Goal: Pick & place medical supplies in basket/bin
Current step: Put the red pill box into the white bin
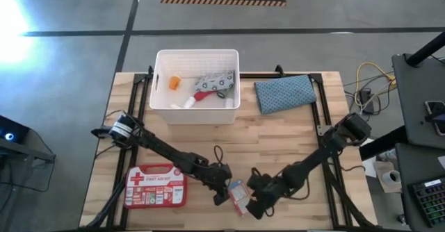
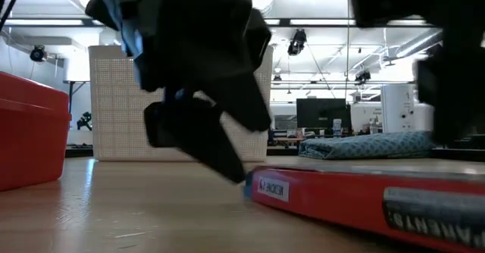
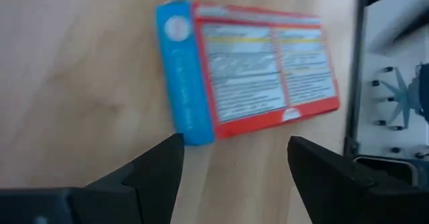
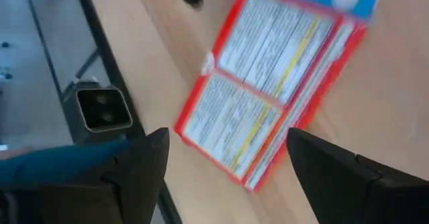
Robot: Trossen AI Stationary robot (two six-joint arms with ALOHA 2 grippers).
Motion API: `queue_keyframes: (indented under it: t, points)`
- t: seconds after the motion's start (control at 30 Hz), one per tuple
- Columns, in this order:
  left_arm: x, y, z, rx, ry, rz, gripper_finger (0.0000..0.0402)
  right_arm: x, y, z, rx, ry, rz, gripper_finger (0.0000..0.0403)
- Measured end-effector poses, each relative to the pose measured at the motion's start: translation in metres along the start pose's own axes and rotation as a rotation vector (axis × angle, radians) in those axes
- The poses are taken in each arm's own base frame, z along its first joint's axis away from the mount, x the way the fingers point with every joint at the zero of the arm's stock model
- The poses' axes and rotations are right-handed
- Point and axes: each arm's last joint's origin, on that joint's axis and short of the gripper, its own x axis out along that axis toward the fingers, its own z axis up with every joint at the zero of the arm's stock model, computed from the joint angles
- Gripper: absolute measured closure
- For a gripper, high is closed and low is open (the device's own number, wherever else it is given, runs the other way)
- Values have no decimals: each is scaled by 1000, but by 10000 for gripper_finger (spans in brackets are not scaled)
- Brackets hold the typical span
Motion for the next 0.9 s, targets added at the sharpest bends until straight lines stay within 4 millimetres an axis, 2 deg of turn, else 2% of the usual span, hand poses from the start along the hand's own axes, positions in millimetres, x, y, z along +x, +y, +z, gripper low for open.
queue_keyframes:
  t: [0.17,0.37,0.5,0.63,0.9]
  points:
    - [1,7,-6,-70,19,17,156,-1,-7,15,-15,24,-17,111]
    - [1,1,-8,-133,17,11,156,3,-24,11,66,100,-68,110]
    - [2,-3,-10,-149,-12,25,156,9,-25,15,128,94,32,110]
    - [9,1,-13,-153,-8,43,156,19,-27,22,165,70,110,110]
    - [18,6,-15,-147,-23,61,156,26,-29,31,153,53,117,110]
